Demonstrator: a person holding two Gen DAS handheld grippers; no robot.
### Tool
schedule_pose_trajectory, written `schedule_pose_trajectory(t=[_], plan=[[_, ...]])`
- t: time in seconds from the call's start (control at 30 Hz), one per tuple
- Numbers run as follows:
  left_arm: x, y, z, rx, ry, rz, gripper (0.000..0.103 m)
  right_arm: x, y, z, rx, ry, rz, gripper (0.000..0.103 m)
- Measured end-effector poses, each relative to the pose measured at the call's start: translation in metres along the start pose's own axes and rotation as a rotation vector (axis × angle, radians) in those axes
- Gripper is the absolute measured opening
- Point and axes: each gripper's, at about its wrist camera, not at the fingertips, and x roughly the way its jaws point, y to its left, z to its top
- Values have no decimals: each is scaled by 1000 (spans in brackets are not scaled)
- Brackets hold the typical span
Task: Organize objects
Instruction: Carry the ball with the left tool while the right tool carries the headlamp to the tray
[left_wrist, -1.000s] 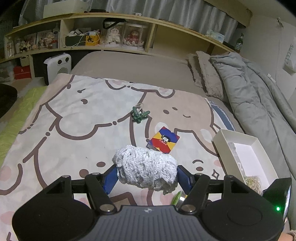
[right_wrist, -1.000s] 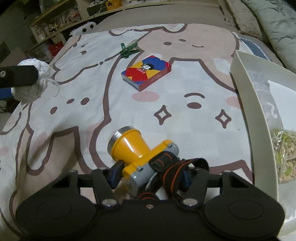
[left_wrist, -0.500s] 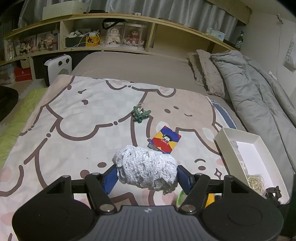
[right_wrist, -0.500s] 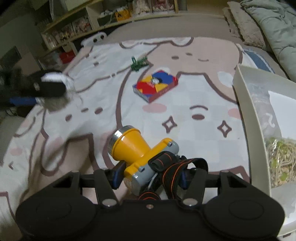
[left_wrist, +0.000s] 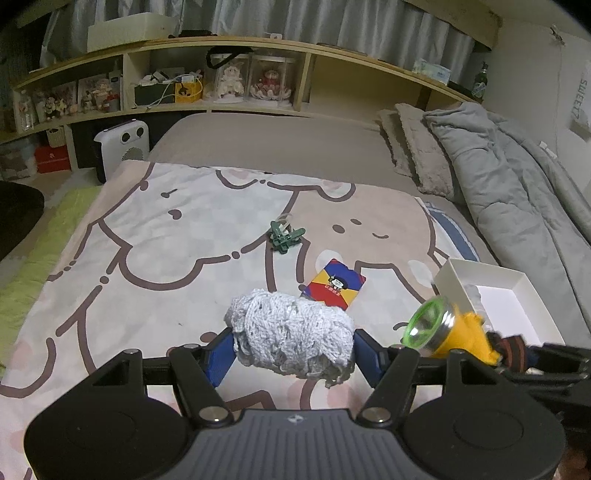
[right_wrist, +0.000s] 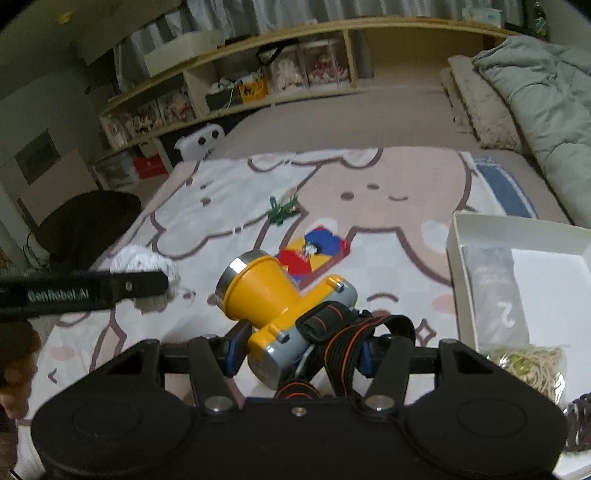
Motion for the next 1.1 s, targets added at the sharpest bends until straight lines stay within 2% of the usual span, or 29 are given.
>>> schedule_pose_trajectory(t=[0.43, 0.63, 1.1], plan=[[-3, -12, -1, 34, -27, 27, 68, -15, -18, 8, -16, -96, -5, 57], [-5, -19, 3, 19, -44, 22, 68, -22, -31, 12, -9, -134, -5, 57], [6, -71, 34, 57, -97, -3, 68, -46, -94, 21, 83, -191, -49, 58]])
